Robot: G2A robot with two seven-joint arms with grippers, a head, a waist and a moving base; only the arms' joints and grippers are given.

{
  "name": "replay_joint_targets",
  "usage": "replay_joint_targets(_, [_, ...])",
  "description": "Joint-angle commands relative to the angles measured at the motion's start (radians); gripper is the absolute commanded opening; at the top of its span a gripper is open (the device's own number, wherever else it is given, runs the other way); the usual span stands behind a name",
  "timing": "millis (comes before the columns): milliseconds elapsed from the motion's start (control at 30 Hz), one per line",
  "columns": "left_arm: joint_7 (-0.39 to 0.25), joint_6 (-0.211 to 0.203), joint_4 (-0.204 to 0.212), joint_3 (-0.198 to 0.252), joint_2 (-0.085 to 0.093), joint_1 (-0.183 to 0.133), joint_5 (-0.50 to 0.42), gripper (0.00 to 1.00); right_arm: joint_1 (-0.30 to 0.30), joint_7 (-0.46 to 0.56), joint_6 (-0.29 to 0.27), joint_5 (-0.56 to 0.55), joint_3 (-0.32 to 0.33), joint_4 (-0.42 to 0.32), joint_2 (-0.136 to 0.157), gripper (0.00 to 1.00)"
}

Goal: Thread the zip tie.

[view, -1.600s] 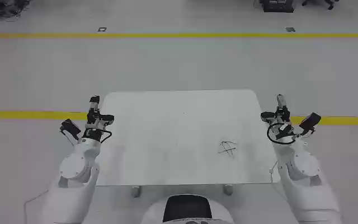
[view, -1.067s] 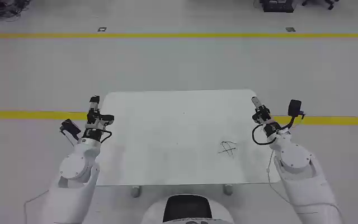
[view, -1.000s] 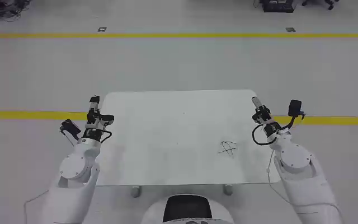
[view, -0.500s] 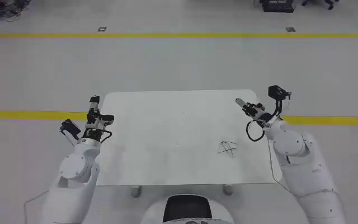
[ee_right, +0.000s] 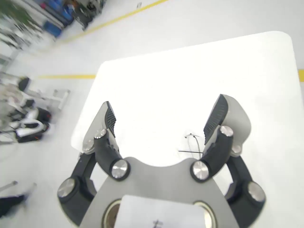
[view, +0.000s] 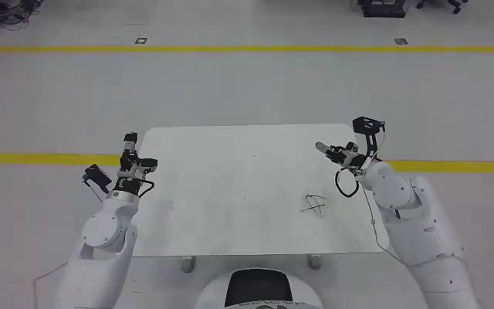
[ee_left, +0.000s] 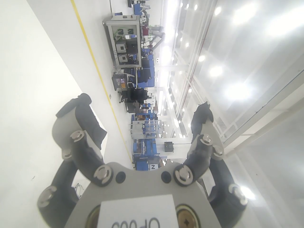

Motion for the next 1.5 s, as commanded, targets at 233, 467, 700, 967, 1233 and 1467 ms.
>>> replay_joint_targets(233, [0.0,0.0,0.0,0.0,0.0,0.0,0.0,1.0,0.133,0.294,0.0,-0.129,-0.129,0.131,-0.009,1.0])
replay_joint_targets(467, [0.0,0.0,0.0,0.0,0.0,0.0,0.0,1.0,0.133,0.294,0.0,-0.129,-0.129,0.131,-0.009,1.0])
replay_joint_targets(700, [0.0,0.0,0.0,0.0,0.0,0.0,0.0,1.0,0.186,0.44,-0.035,-0.206,-0.222,0.166,-0.014,1.0])
replay_joint_targets(967, [0.0,0.0,0.0,0.0,0.0,0.0,0.0,1.0,0.306,0.625,-0.089,-0.221,-0.359,0.311,-0.038,1.0])
replay_joint_targets(1233, [0.0,0.0,0.0,0.0,0.0,0.0,0.0,1.0,0.3,0.608,-0.091,-0.225,-0.362,0.311,-0.038,1.0])
replay_joint_targets(1467, [0.0,0.0,0.0,0.0,0.0,0.0,0.0,1.0,0.299,0.579,-0.063,-0.272,-0.424,0.359,-0.052,1.0])
